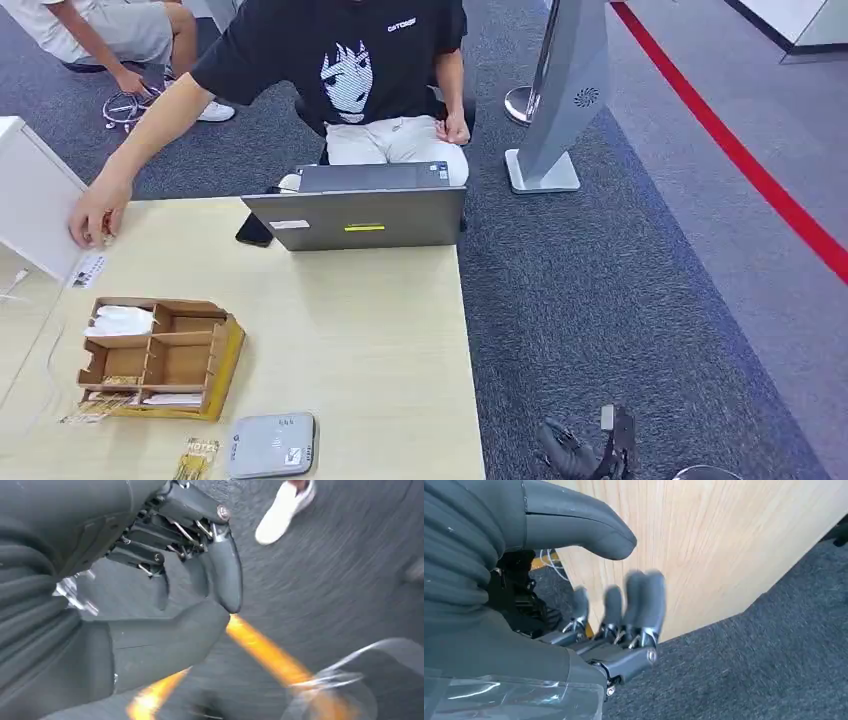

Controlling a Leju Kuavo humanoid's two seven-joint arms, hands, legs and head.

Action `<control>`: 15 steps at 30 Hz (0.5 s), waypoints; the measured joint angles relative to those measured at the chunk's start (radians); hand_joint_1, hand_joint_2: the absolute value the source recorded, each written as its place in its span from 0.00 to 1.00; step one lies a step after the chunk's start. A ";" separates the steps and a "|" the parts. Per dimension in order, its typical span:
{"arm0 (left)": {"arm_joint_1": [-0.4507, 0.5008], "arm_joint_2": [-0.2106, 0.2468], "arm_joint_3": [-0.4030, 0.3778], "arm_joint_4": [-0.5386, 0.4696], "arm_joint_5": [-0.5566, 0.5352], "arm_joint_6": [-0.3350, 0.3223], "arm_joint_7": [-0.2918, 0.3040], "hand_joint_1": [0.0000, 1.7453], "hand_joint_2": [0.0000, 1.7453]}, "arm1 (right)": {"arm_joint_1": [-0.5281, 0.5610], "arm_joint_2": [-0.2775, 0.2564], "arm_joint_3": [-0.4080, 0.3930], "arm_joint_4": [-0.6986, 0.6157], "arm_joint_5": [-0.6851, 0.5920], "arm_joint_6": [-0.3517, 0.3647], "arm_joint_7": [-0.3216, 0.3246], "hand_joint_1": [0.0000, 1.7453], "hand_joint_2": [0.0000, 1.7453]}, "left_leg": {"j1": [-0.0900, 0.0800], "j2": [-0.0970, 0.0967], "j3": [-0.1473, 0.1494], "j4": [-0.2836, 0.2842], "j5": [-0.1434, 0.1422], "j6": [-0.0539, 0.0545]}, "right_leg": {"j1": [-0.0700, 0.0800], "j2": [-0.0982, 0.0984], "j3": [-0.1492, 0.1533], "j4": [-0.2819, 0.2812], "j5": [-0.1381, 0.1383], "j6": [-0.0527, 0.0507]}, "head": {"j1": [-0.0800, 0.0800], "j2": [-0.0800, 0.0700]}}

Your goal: Pass the card to the sensor for recognition and then transmit it.

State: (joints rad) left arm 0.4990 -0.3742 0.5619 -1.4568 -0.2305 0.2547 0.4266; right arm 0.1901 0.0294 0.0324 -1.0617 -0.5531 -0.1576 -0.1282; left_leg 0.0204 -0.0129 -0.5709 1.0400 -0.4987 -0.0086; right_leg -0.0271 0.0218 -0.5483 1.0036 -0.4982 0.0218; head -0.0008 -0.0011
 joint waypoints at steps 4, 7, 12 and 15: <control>0.026 -0.003 -0.031 0.043 0.011 -0.053 0.071 1.00 1.00 | 0.009 -0.003 0.000 -0.013 0.010 -0.005 0.000 0.57 1.00 | 0.000 -0.001 0.000 0.000 0.000 0.000 | 0.000 -0.001 0.000 0.000 0.000 0.000 | 0.000 0.000; 0.029 -0.003 -0.042 0.067 0.015 -0.102 0.095 1.00 1.00 | 0.010 -0.004 0.000 -0.017 0.019 -0.004 0.000 0.57 1.00 | 0.000 0.000 0.000 0.000 0.000 0.000 | 0.000 0.000 0.000 0.000 0.000 0.000 | 0.000 0.000; 0.032 -0.002 -0.044 0.091 0.013 -0.121 0.095 1.00 1.00 | 0.010 -0.005 -0.001 -0.021 0.019 -0.004 0.000 0.57 1.00 | 0.000 -0.001 0.000 0.000 0.000 0.000 | 0.000 0.000 0.000 0.000 0.000 0.000 | 0.000 0.000; 0.032 -0.002 -0.044 0.097 0.013 -0.122 0.095 0.00 1.00 | 0.010 -0.005 -0.001 -0.021 0.019 -0.004 0.000 0.00 1.00 | 0.000 -0.001 0.000 0.000 0.000 0.000 | 0.000 0.000 0.000 0.000 0.000 0.000 | 0.000 0.000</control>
State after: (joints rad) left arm 0.5312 -0.3765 0.5177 -1.3596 -0.2174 0.1331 0.5219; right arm 0.2001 0.0244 0.0317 -1.0830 -0.5337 -0.1617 -0.1282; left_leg 0.0206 -0.0134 -0.5711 1.0399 -0.4986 -0.0085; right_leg -0.0269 0.0214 -0.5484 1.0036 -0.4983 0.0218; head -0.0008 -0.0011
